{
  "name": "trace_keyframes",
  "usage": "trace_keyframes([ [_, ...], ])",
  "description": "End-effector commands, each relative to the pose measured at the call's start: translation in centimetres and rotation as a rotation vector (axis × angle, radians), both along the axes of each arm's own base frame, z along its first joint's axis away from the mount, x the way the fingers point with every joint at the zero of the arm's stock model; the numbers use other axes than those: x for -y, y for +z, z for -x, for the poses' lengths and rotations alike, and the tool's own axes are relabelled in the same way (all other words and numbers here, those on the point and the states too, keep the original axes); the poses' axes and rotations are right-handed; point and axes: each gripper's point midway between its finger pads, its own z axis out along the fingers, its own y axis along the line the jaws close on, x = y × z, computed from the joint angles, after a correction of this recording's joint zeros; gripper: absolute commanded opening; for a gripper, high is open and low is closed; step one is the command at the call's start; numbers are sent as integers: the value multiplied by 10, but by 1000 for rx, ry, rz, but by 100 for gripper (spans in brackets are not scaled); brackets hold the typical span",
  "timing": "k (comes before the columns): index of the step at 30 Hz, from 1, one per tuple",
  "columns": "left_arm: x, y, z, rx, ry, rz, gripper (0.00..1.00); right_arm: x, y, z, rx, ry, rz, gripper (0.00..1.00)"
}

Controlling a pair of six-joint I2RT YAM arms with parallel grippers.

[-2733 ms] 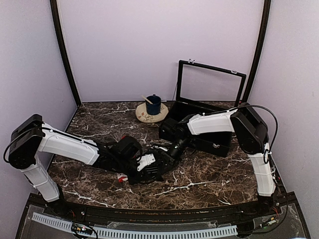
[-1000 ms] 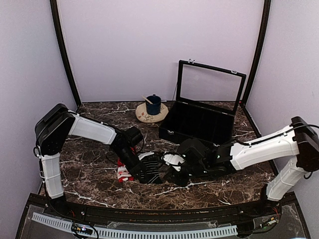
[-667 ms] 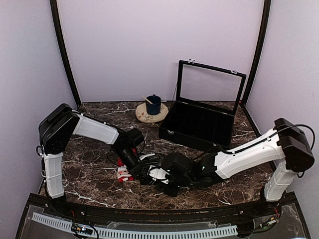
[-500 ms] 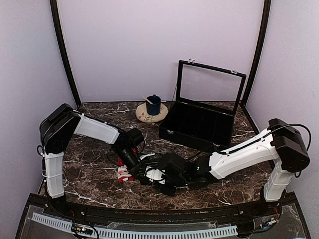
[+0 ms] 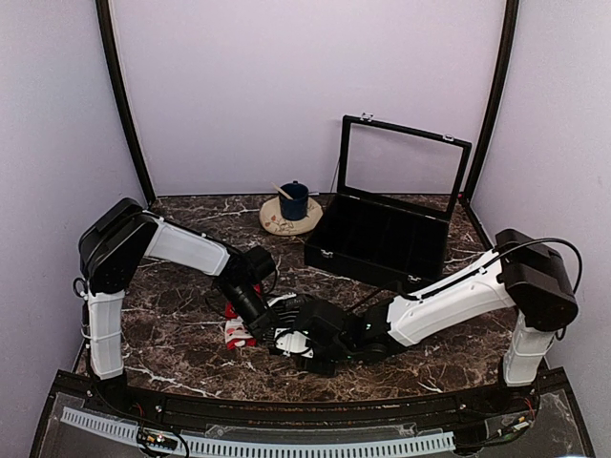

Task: Roll the socks
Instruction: Roll the sock at the center of the board.

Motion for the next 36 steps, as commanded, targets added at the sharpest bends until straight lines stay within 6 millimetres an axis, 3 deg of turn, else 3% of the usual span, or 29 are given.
trace_keyframes([
  [1, -5, -4, -1, -4, -7, -26, 0, -5, 2, -10, 15, 8, -9, 39],
  [9, -6, -5, -2, -6, -5, -30, 0, 4, -13, -7, -31, 45, 46, 22],
  [16, -5, -4, -4, -10, 0, -25, 0, 7, -21, 1, -75, 78, 68, 15],
  [20, -6, -4, -7, 3, 6, -38, 18, 10, -25, 4, -96, 80, 82, 7],
  [25, -8, 2, -16, 48, 32, -44, 31, 13, -22, 4, -150, 47, 68, 0],
  [36, -15, 29, -36, 180, 132, 3, 39, 13, -18, 8, -325, -29, 14, 0],
])
